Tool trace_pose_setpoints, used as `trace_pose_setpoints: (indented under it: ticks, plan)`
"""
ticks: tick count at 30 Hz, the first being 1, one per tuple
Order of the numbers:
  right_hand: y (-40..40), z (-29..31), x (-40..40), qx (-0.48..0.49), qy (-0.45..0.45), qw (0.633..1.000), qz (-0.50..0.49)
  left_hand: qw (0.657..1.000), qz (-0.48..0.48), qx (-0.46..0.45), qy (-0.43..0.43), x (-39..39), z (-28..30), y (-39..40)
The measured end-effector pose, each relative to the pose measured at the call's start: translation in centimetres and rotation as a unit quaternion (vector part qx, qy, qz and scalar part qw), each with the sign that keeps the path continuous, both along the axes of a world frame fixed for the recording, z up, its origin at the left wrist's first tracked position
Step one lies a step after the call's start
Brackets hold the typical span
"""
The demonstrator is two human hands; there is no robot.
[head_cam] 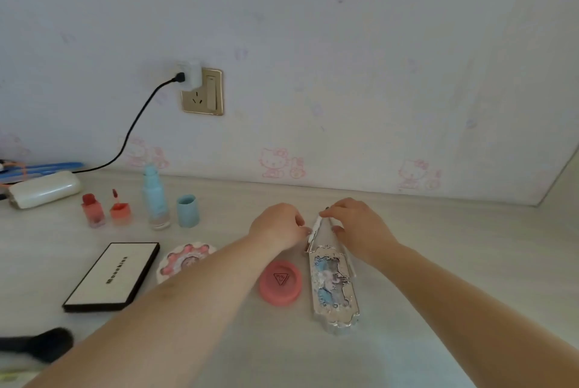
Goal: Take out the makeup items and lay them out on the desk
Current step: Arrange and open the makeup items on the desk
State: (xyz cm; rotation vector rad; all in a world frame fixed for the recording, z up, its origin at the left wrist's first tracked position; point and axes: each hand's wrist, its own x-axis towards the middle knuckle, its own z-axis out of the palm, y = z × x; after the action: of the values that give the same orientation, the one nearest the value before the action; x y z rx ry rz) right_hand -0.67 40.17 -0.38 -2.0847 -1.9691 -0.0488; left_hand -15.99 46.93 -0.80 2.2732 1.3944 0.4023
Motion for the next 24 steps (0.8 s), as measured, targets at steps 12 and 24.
trace_pose_setpoints:
  ticks: [12,24]
  plan:
    - [4.7,-2.0,0.2,-0.014,-0.166,0.985,0.053,0.992,-0.005,0.086,0.088,1.3,-0.8,1.2]
    - [-1.7,2.7,-5.0,-0.014,0.305,0.951,0.047,0.944,-0.076,0.319,-0.028,-8.4,2.8,-2.7]
